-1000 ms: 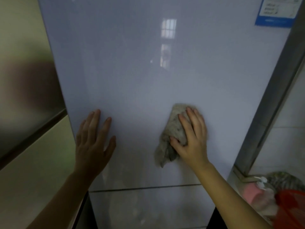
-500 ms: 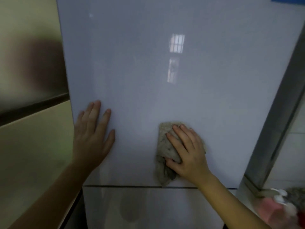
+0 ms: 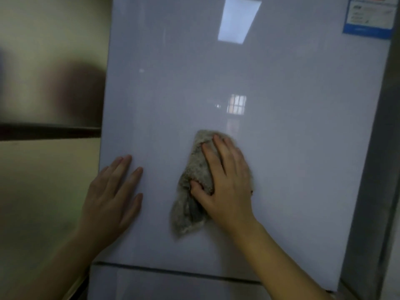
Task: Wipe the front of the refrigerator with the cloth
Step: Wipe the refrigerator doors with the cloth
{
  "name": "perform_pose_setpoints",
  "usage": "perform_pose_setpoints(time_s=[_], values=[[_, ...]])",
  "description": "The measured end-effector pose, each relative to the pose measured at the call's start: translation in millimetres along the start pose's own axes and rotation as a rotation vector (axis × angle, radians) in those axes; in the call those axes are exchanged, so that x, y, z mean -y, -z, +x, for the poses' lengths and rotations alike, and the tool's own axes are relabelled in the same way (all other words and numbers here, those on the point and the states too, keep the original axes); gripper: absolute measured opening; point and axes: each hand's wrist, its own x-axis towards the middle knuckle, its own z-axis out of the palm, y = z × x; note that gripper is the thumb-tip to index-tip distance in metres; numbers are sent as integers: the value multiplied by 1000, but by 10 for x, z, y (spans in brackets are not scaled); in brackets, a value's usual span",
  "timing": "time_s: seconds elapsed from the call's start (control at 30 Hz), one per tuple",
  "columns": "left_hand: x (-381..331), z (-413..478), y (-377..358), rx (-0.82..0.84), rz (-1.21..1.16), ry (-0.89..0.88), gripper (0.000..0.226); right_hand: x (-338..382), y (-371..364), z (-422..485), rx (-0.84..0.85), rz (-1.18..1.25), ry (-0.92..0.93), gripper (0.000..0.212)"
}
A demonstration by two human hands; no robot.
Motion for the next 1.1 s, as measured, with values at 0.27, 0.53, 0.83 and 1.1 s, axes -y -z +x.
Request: perform_pose_setpoints(time_s=[0.27,0.53,0.83,1.1], values=[[62,-462,27,7,-2,-6,53,-256,139,-544,86,-47,148,71],[70,-526,-11,-19,-19,21,51,55,5,402,-10,3,80,71],[89,-674,28,26,19,-32,55,292,-223,-283,182,-22,410,69],[54,-679,115,71,64,-12,55,327,-160,558,56,-11,211,68]])
